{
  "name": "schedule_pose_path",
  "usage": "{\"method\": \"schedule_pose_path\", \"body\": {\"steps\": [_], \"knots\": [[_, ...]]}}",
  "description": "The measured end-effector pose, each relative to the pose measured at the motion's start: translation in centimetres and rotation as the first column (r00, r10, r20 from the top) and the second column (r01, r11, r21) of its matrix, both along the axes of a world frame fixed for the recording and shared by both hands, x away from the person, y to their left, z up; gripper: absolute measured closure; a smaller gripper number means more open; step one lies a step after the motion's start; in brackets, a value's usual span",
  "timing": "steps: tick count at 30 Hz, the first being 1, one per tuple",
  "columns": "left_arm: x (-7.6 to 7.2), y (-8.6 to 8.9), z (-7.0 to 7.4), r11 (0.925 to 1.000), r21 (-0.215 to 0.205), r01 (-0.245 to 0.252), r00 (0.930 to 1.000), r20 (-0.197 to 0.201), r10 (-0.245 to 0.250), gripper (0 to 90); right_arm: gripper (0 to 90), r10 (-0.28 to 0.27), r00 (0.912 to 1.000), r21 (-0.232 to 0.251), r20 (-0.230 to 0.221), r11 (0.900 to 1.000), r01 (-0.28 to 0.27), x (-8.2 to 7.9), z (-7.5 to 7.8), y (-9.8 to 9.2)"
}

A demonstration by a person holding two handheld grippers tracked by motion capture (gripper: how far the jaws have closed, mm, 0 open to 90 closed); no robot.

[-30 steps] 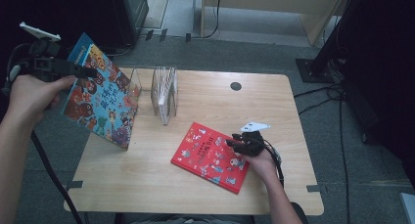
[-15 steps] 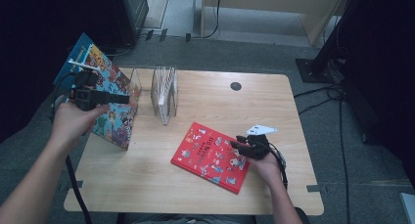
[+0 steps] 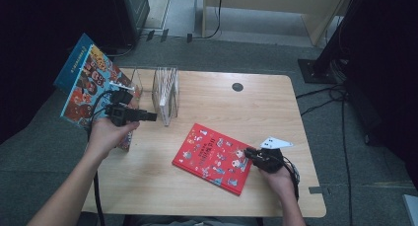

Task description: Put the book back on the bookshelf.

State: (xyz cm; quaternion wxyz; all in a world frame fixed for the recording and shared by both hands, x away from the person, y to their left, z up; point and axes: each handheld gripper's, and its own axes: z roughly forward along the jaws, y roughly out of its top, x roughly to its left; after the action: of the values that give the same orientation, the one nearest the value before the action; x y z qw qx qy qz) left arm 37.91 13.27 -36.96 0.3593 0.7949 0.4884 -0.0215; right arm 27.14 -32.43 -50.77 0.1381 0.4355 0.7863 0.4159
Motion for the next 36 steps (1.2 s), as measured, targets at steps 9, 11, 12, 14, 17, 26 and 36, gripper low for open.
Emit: {"method": "schedule_pose_path", "body": {"steps": [9,11,12,14,17,26,36], "knots": [[0.6,-1.9,-3.2,0.9988,0.031,0.037,0.9993,0.004,-0.037,42.9,81.6,-0.034,0.9993,0.014,-0.012,0.999,0.035,-1.9,-0.6,-1.3],[0.7,-2.4,-3.8,0.9981,0.043,0.044,0.999,0.002,-0.044,43.0,81.6,-0.033,0.9994,0.021,-0.008,0.999,0.033,-2.2,-0.7,-1.4],[0.7,-2.6,-4.0,0.9984,0.021,0.052,0.9986,-0.007,-0.052,43.2,81.6,-0.032,0.9995,0.024,-0.008,0.999,0.032,-2.4,-0.7,-1.4],[0.8,-3.0,-4.4,0.9982,-0.002,0.059,0.9982,-0.013,-0.059,43.2,82.1,-0.025,0.9996,0.018,-0.012,1.0,0.025,-2.8,-0.8,-1.4],[0.8,-3.5,-5.0,0.9974,-0.017,0.07,0.9974,-0.016,-0.07,43.3,84.2,-0.014,0.9998,0.006,-0.016,1.0,0.014,-3.2,-0.7,-1.4],[0.4,-3.8,-6.1,0.9953,-0.004,0.097,0.9953,-0.004,-0.097,47.1,89.9,-0.003,0.9987,-0.001,-0.051,1.0,0.003,-3.3,-1.1,-1.3],[-1.0,-2.4,-8.0,0.9968,-0.034,0.072,0.9964,-0.042,-0.073,61.3,89.2,0.067,0.9963,-0.026,-0.054,0.997,-0.069,-2.2,-1.2,0.9]]}}
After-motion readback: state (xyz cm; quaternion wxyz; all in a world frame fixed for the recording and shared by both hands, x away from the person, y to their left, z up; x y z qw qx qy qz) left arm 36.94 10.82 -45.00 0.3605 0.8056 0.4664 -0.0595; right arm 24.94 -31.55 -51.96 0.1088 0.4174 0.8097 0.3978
